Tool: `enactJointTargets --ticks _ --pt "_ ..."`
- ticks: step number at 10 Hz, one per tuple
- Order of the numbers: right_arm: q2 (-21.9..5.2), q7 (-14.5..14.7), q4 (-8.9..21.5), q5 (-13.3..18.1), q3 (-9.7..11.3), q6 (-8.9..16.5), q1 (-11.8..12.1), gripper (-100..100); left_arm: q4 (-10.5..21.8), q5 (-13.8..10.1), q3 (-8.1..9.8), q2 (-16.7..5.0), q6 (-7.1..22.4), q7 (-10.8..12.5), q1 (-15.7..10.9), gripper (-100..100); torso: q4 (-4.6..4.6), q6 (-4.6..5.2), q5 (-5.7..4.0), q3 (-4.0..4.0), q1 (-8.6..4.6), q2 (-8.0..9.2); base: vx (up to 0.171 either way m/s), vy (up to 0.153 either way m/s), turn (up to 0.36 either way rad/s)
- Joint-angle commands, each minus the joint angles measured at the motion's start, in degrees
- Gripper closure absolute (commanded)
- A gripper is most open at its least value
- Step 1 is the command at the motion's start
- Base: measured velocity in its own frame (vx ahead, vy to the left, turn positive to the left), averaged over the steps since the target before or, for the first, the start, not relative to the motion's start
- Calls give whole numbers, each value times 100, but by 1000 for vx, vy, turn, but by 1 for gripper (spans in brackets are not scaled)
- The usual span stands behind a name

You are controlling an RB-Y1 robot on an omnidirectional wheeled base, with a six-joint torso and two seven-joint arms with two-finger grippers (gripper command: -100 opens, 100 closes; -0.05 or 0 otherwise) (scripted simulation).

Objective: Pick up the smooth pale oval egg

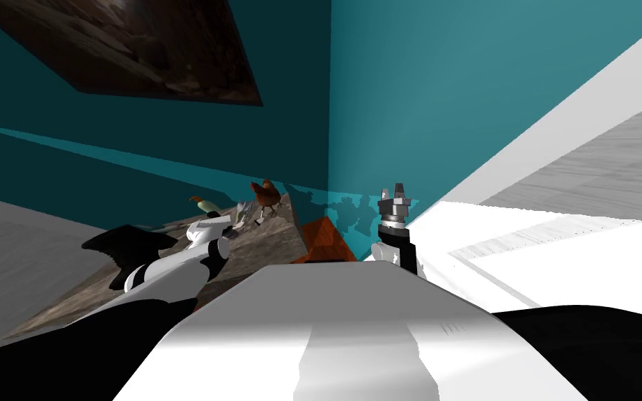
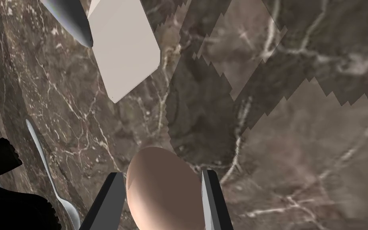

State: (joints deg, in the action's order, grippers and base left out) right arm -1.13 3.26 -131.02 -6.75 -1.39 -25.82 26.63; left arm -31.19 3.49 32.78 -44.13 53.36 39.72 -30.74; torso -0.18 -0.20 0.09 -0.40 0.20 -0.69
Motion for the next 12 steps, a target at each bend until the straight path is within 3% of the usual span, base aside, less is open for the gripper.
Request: enactJointTargets --ticks 1,4,6,8,9,10,11,12 --pt "0 0 0 0 0 0 0 0 -260 -131 -91 132 106 -286 -38 100 0 0 0 0 0 0 199 -88 464" --pt "0 0 0 0 0 0 -1 0 -630 -365 -267 354 224 -809 -133 100 0 13 -5 -7 -14 -13 172 -101 414" --pt "0 0 0 0 1 0 -3 0 -630 -365 -267 354 224 -832 -133 100 0 26 -3 -3 -10 -3 72 -47 66" --pt "-1 0 0 0 0 0 -2 0 -877 -521 -384 502 303 -1185 -196 100 4 13 4 10 28 18 89 -31 282" --pt "-1 0 0 0 0 0 -1 0 -877 -521 -384 502 303 -1185 -196 100 3 10 -1 5 13 8 100 -73 247" --pt "-1 0 0 0 0 0 -2 0 -1000 -599 -442 576 342 -1362 -228 100 2 17 0 5 8 11 103 -72 305" --pt "-1 0 0 0 0 0 -2 0 -962 -588 -393 537 300 -1285 -162 100 2 10 -1 5 7 10 48 -41 86" --pt "-1 0 0 0 1 0 -4 0 -982 -598 -394 541 313 -1319 -148 0 6 24 1 13 18 24 7 -7 -9"
